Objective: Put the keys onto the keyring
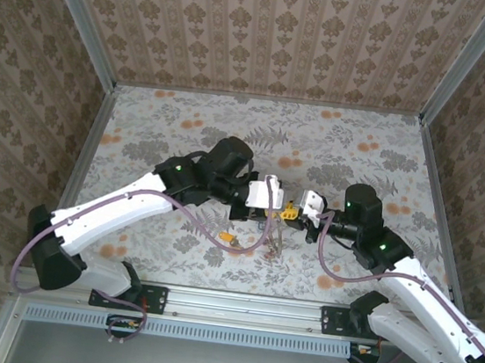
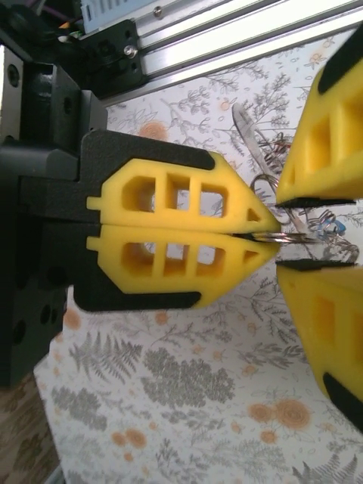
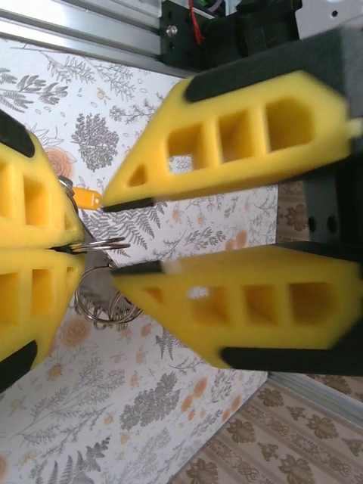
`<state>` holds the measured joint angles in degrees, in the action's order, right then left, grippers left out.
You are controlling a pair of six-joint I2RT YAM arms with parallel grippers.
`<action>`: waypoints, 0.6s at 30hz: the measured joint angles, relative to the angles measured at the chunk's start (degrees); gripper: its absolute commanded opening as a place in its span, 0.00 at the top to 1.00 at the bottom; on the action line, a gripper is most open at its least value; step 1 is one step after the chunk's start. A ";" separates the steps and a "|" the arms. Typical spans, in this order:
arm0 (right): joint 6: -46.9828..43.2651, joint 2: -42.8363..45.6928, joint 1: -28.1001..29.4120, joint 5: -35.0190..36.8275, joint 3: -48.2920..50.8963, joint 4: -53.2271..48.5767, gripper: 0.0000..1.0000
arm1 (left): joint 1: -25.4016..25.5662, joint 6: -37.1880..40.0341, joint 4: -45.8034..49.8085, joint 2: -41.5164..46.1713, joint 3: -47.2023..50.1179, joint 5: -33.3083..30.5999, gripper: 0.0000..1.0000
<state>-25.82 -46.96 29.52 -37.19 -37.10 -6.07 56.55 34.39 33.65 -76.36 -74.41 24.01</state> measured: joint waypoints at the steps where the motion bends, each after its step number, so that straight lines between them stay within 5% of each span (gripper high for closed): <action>1: 0.87 0.09 0.00 0.04 0.07 0.09 1.00 | -0.46 -0.22 -0.72 1.46 1.20 0.11 0.68; 18: 9.57 -0.46 -1.42 -4.57 0.09 -0.66 1.00 | -1.90 -5.03 -8.24 4.28 9.20 1.03 0.67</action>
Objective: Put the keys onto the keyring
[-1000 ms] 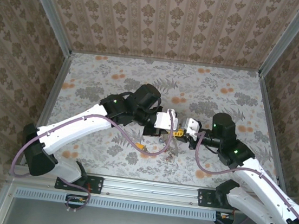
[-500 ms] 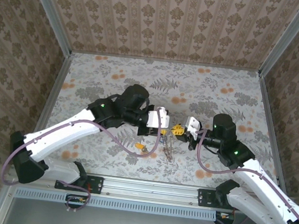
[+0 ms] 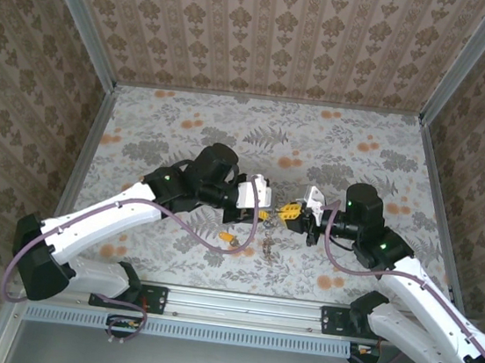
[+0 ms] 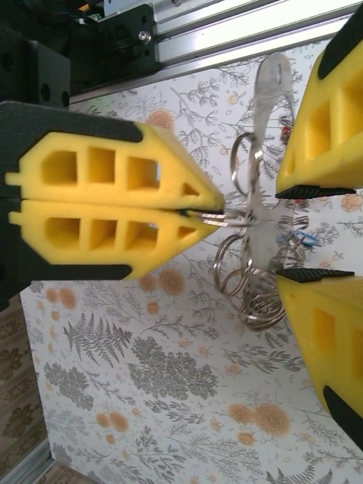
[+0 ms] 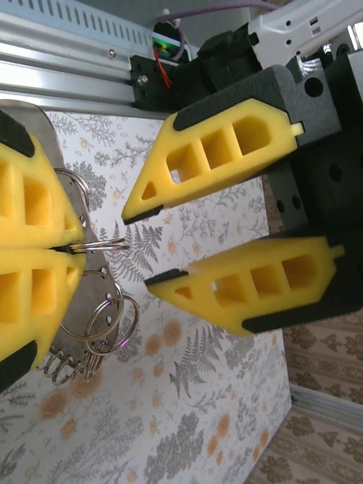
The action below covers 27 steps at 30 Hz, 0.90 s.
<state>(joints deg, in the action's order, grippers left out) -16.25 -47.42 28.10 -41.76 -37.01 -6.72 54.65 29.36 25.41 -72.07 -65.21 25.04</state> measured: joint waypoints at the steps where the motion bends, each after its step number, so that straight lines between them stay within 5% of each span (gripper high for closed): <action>1: 0.02 -0.22 0.00 -0.37 0.00 -0.07 1.00 | 0.00 -0.22 -0.44 -0.22 0.00 0.42 0.68; 10: 0.63 -1.25 -0.11 -2.05 0.94 0.09 1.00 | 0.00 -0.92 -2.32 -2.58 0.00 4.07 0.77; 16: 1.42 -1.73 -0.28 -2.21 1.79 0.76 1.00 | 0.00 -0.83 -1.53 -3.54 -0.13 5.73 1.00; 20: 1.49 -1.70 -0.37 -2.27 2.54 1.57 1.00 | 0.00 -0.13 0.33 -4.52 -1.40 5.92 0.97; 23: 1.51 -1.31 -0.39 -2.27 3.28 2.58 1.00 | 0.00 1.01 1.77 -5.25 -2.36 6.10 0.77; 27: 1.55 0.31 -0.55 -2.23 4.28 4.00 1.00 | 0.00 1.49 2.58 -5.35 -2.75 6.71 0.73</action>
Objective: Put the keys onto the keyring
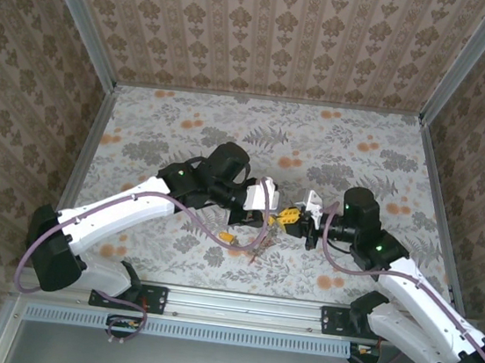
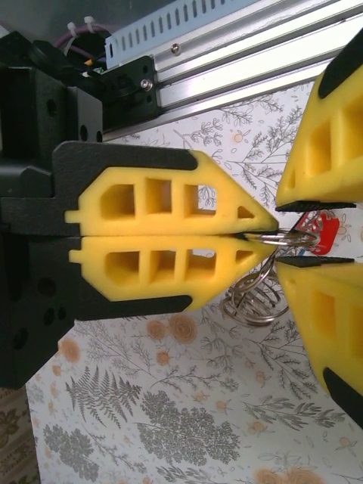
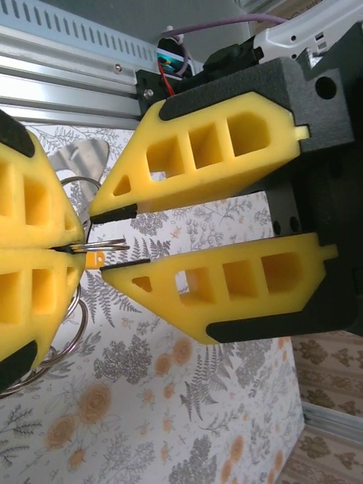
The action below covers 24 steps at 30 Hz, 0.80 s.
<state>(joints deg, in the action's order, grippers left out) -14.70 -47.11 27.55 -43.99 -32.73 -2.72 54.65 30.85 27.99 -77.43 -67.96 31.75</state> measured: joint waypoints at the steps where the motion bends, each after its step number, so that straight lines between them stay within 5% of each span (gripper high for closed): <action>1: -0.02 0.61 -0.07 0.02 0.31 0.33 1.00 | 0.00 0.02 0.07 -0.04 0.00 0.02 0.74; 11: -0.04 2.29 -0.57 0.22 2.12 2.97 1.00 | -0.44 0.39 2.10 -0.74 -1.81 0.76 0.95; 24: -0.07 3.63 -0.68 0.28 2.60 4.28 1.00 | -0.70 -0.04 0.31 -1.49 -1.95 4.20 0.86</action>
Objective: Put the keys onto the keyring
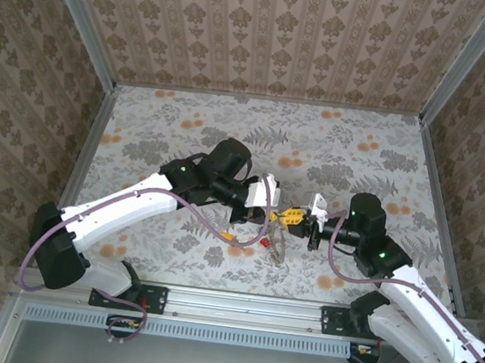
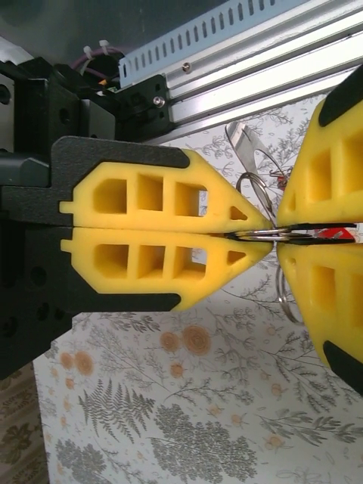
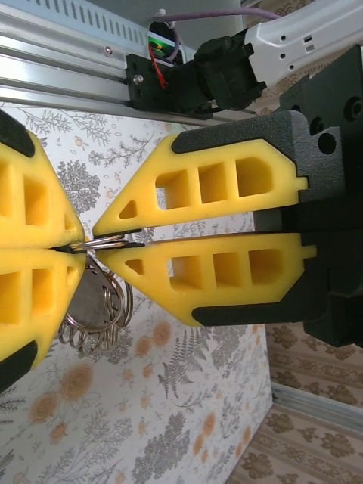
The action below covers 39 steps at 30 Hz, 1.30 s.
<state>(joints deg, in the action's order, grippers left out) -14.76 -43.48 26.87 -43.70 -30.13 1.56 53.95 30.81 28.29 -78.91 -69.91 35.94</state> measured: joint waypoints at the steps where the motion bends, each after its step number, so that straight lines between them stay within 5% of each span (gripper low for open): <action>1: 0.00 0.11 0.00 -0.02 0.00 0.09 1.00 | -0.02 0.00 -0.37 0.00 0.00 0.33 0.86; 4: -0.02 0.28 0.00 0.00 0.09 0.94 1.00 | 0.00 -0.02 -1.38 0.00 0.00 1.20 0.88; 6: -0.04 0.37 0.00 0.04 0.17 1.14 1.00 | -0.04 -0.07 -1.55 0.00 0.00 1.40 1.00; 10: -0.72 0.50 0.00 0.17 0.28 0.83 0.99 | -0.04 0.09 -1.27 -0.04 -0.07 1.36 1.00; 12: -2.38 0.76 0.00 0.39 0.17 -0.31 0.83 | 0.02 0.24 -0.20 -0.48 -0.85 1.01 1.00; 16: -6.99 1.14 0.00 2.25 -1.44 -5.35 0.74 | 0.55 1.14 4.22 -2.23 -4.28 -1.44 1.00; 24: -12.79 0.85 0.00 4.52 -2.73 -12.44 0.72 | 1.16 3.58 12.74 -4.74 -10.60 -5.38 1.00; 39: -12.52 0.63 0.07 4.46 -2.73 -10.54 0.74 | 2.64 5.27 21.22 -10.40 -17.51 -6.12 1.00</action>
<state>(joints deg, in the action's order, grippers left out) -27.29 -42.85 26.94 -39.24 -32.86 -8.97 56.60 36.07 49.52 -89.32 -87.42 29.82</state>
